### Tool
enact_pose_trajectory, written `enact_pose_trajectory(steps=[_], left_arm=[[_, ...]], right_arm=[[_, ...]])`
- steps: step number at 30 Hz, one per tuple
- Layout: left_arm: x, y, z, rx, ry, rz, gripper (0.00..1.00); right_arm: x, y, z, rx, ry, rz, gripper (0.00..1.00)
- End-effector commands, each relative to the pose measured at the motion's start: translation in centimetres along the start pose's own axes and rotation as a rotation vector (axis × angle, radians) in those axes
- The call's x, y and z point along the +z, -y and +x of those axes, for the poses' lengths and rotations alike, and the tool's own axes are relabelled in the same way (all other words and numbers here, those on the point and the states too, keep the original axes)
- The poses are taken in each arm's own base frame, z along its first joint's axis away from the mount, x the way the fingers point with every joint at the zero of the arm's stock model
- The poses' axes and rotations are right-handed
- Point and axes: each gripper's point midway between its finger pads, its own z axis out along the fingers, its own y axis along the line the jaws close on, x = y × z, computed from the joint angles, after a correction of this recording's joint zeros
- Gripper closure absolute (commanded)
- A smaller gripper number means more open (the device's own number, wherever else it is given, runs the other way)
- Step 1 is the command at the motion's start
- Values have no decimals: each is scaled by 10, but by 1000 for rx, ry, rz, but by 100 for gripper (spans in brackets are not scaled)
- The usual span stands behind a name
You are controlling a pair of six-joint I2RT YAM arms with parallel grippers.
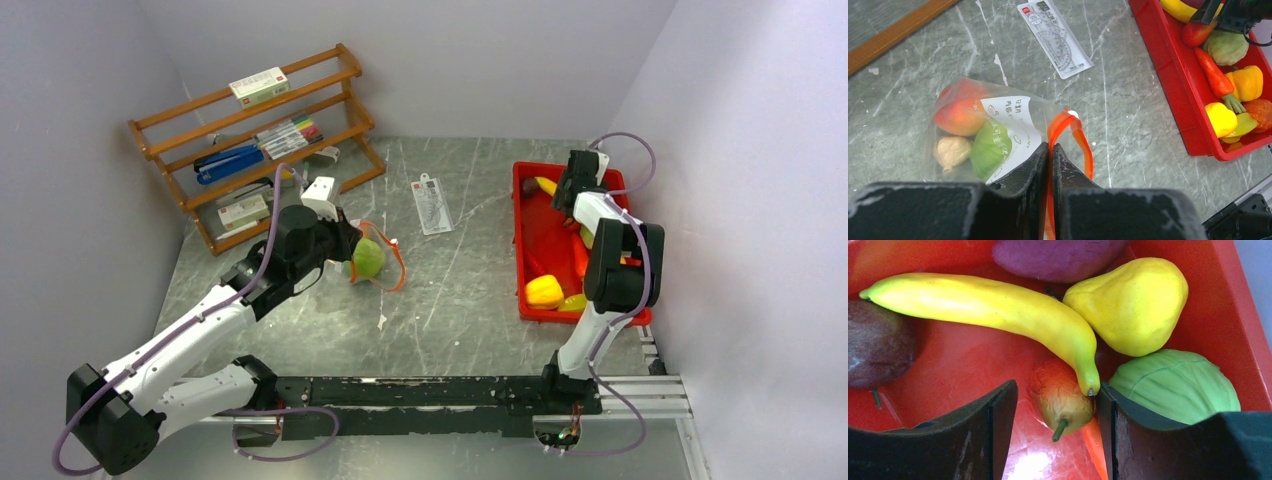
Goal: Place the food in the zip-top bag and seal the zipper
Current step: Pick up the fake fruit from the bin.
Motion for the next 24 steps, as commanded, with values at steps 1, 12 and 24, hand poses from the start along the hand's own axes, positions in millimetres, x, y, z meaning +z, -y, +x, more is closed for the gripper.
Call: enact_pose_trajectory(steps=[1,12,24], left_arm=[[-1,8,-10,-2,26,30,93],[-3,8,-12,5,24,26,93],[-5,10,-19,9,31,29,93]], right_arm=[[8,4,-10,-2,19,20,43],[5,7,-16,-20,29,34,55],[1,6,8,-30,-65,38,48]])
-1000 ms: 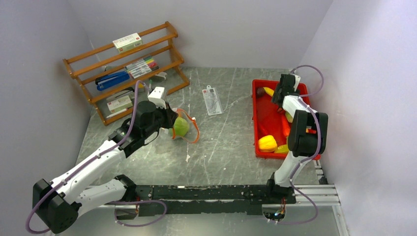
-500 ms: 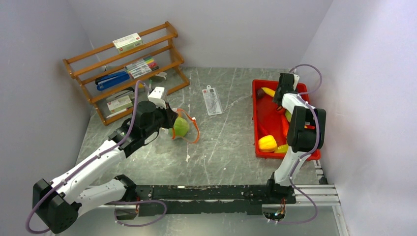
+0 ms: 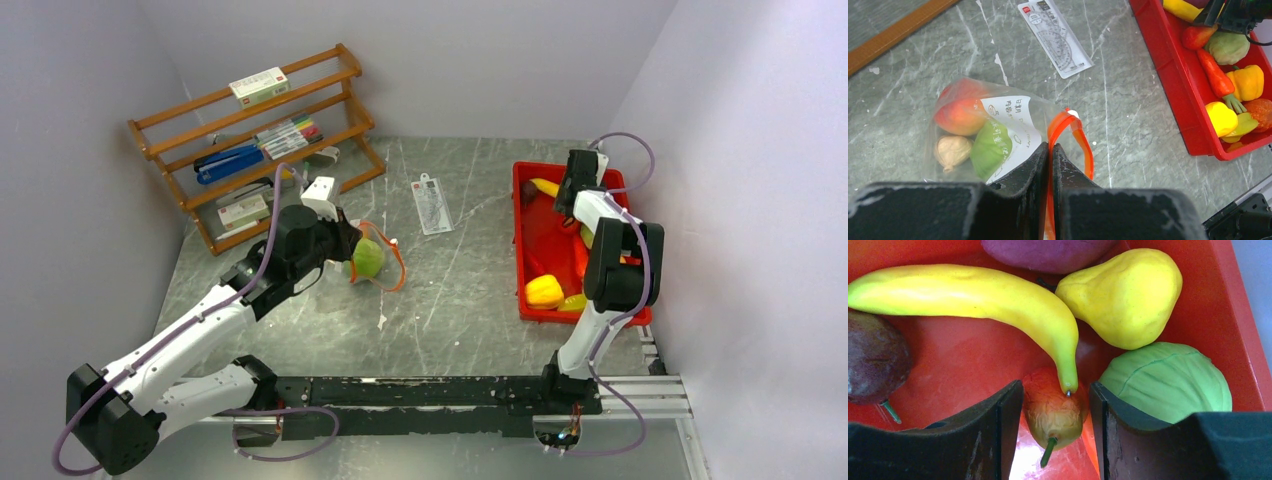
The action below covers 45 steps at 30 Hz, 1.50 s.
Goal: Place the food in the zip-top bag and seal the zipper
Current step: Pick up the fake fruit from the bin.
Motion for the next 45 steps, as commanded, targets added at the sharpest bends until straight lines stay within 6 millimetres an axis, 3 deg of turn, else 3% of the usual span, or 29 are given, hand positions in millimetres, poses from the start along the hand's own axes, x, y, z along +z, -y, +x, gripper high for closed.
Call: enact_pose_trajectory(steps=[1,10,14,22,28,33,39,45], left_arm=[[-5,11,-19,9,28,30,93],[-7,11,-19,4,38,38,93],[-5,9,-18,7,38,31,93],[-3,5,-21,16,31,-2,93],[-3,4,-21,7,50,-5,93],[-2,-1,-22,8,54,-30,93],[1,-5,-20,50,24,-57,93],[1,-11,-14,33,8,-86,93]], right_arm=[[1,0,6,-4,-44,7,49],[-10,-8,7,-26,-35,-6,69],[-25,-18,-2,-41,-15,-31,70],[-42,-27,-3,-62,-16,-33,72],[-65,-30,-19,-86,34,0,73],[-88,-38,-32,-97,72,-19,74],[-129,-45,-53,-149,170,10,74],[-175,-65,-75,-108,243,-148,75]])
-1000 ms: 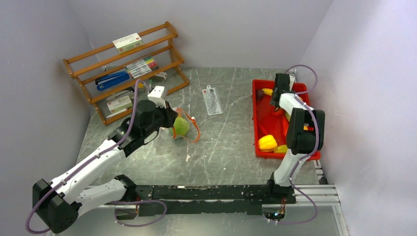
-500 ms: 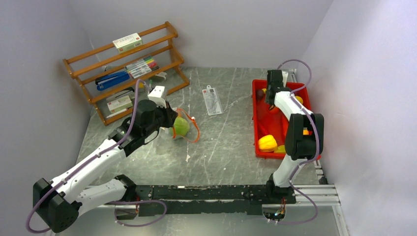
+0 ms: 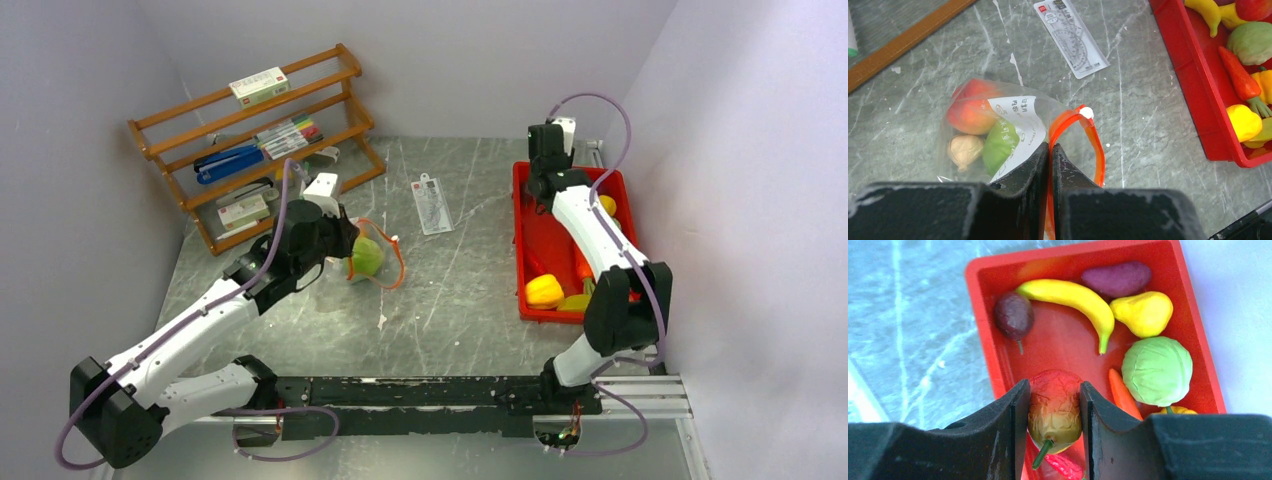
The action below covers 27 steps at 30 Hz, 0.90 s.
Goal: Place the food in the zip-top bag and seal the zipper
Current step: Pick up the fake fruit from the bin, then place the fake fruit in the zipper food storage bag.
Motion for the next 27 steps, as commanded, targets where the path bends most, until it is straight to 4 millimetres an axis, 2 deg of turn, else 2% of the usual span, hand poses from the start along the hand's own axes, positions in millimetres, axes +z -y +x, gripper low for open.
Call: enact_pose_trajectory(steps=[1,6,11,17,22,27], left_arm=[[-4,-3,-10,-8,25,-29,93],[-7,1,-7,-99,40,-7,93],[-2,-8,-2,-129,30,-69,93],[1,-9,-4,-130,40,-72,93],[4,-9,-4,-118,14,-87,93],[5,-2,0,-136,-17,-58,93]], right_arm=[[-39,-6,-31,53,85,-106,75],[-76,-36,-33,111,131,-339,76],[-105,-57,-27,127,145,-491,77],[-150,-103,0,172,95,-778,77],[-197,-156,34,239,13,-1064,78],[-230,-193,60,281,-35,-1205,78]])
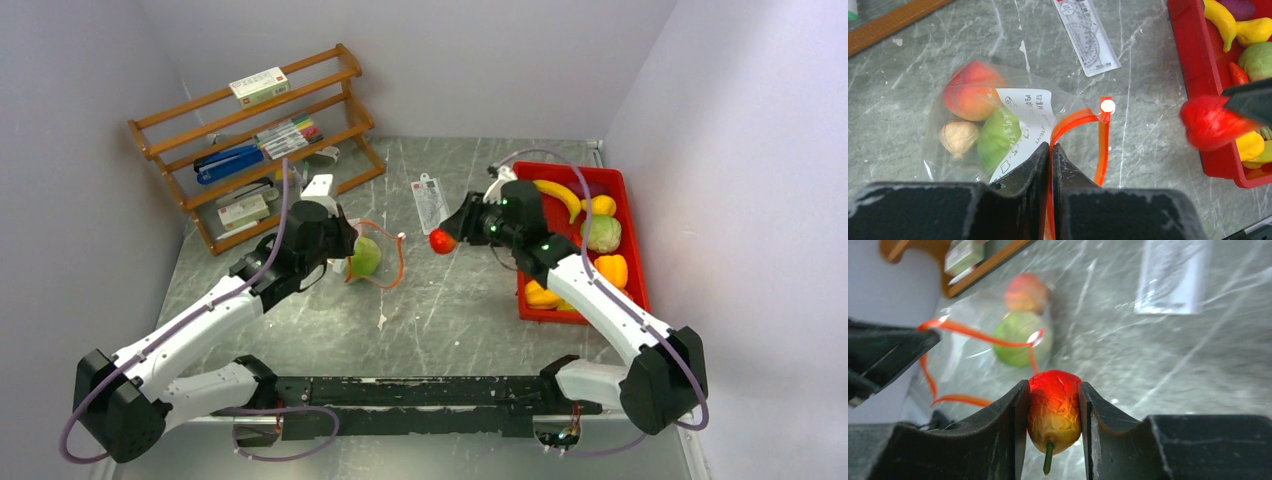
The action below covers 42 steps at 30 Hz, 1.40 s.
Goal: Place the food in the zip-top bag and seal the zipper
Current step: Place the fake fruit in the zipper food storage bag.
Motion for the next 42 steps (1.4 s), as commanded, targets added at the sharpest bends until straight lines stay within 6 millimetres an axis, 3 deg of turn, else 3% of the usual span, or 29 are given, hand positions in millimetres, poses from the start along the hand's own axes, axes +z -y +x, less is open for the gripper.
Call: enact_pose_trajectory(steps=[1,5,23,35,42], left_arm=[[-3,10,-9,-26,-3,28,93],[-3,12,-9,-32,-6,35,93],[-8,25,-14,-65,10,106,93],[-9,34,-23,-71,19,137,93],[-17,46,-35,-97,39,190,93]], right_arm=[[4,-54,8,81,15,-200,78],[8,-70,24,103,4,-240,78],[34,-124,51,183,19,-356,79],[60,-124,72,226,49,-307,79],[63,-130,70,224,105,-344,79]])
